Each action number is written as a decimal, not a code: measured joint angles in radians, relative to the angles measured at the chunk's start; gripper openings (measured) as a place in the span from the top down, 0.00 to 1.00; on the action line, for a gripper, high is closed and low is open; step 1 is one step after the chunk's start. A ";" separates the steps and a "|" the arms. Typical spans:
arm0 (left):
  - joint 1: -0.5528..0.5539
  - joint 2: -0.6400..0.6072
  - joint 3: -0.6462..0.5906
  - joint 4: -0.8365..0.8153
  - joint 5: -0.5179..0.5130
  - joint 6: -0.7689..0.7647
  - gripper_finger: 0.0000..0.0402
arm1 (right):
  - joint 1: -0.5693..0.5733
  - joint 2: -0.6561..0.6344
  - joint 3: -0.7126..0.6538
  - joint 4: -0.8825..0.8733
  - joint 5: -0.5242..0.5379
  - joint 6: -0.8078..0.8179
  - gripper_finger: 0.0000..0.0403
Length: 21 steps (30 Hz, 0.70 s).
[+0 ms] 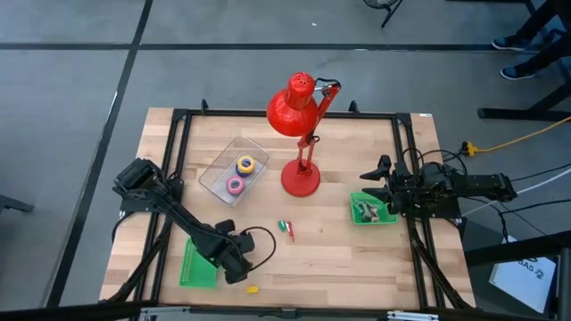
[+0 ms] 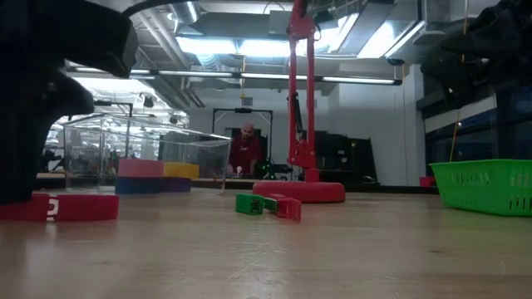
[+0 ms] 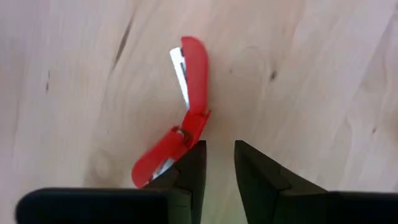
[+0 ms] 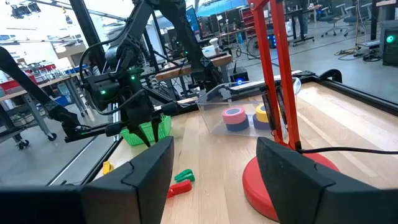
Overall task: Pick and place Stapler, Stapler remover, tape
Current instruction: Put the bottom right red stapler into the bottom green basket
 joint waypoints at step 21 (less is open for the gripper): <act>0.019 -0.009 0.019 0.076 0.053 0.188 0.93 | 0.000 0.000 0.000 0.000 0.000 0.000 0.42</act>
